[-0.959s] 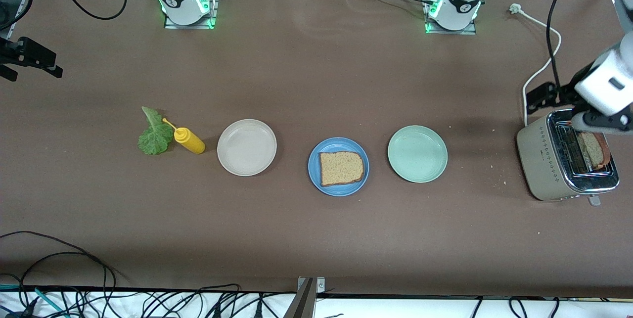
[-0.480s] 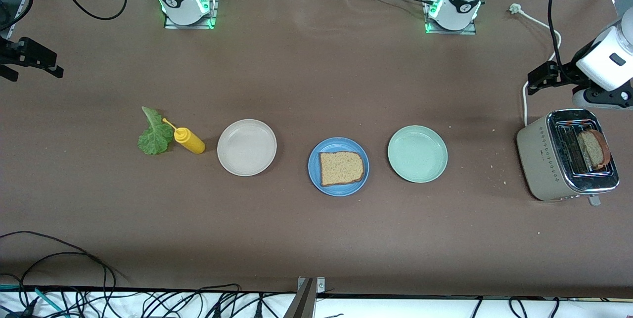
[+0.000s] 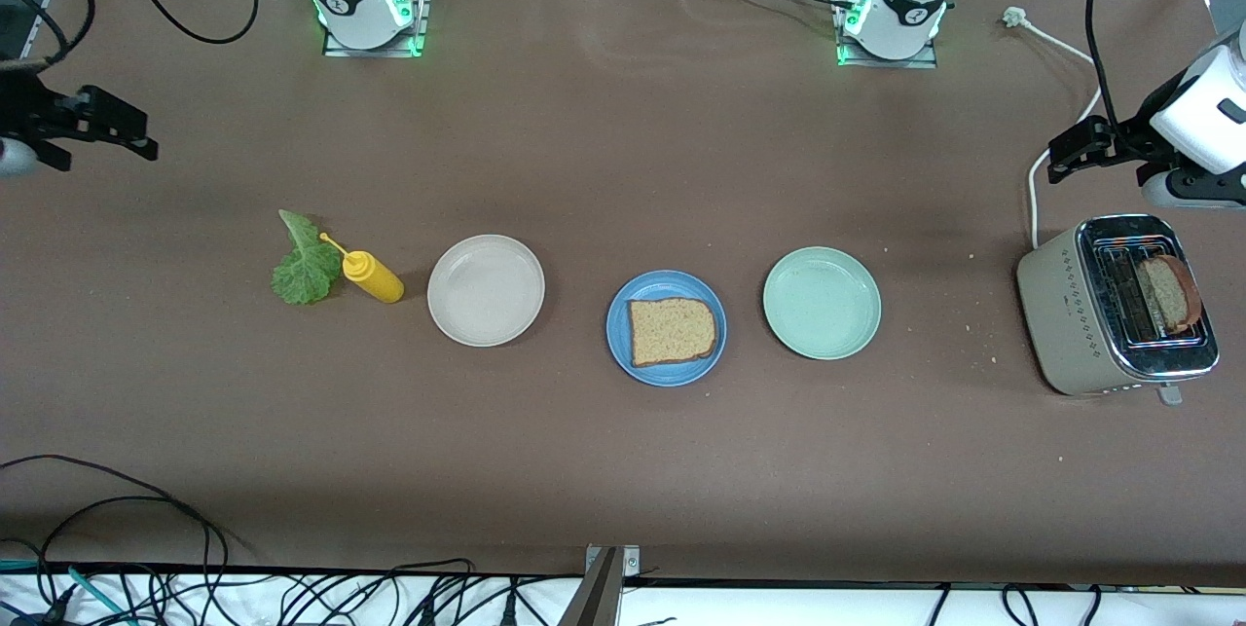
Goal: Make sandwich in blue plate with both arms
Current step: 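Reach the right gripper down to the green lettuce leaf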
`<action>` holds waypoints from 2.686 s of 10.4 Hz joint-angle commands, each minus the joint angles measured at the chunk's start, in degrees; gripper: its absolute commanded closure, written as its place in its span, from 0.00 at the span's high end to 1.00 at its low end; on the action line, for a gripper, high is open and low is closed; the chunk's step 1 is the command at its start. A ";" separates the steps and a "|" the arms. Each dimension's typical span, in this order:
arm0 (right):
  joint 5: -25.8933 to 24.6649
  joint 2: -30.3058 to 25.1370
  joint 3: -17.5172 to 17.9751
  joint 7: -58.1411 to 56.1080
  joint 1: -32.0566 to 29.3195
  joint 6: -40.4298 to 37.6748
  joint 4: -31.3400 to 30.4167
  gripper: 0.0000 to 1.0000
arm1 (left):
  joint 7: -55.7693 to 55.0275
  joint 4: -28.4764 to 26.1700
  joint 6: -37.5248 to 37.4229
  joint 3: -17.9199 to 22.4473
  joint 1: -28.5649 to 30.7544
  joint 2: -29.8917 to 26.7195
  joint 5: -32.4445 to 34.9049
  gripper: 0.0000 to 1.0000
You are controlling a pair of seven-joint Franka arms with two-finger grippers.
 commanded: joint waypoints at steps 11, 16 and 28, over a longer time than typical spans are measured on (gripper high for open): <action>-8.95 15.93 -2.45 -1.71 -0.57 40.95 -39.26 1.00 | -0.64 5.59 -2.31 -0.45 2.31 -0.29 1.22 1.00; -8.77 19.54 -2.71 -2.85 -0.75 44.39 -38.31 0.02 | -0.64 5.59 -2.31 -0.45 2.31 -0.37 1.13 1.00; -6.93 18.58 1.05 -1.98 -0.31 13.57 -6.98 0.00 | -0.29 5.50 -2.31 -0.45 2.40 -0.29 1.22 1.00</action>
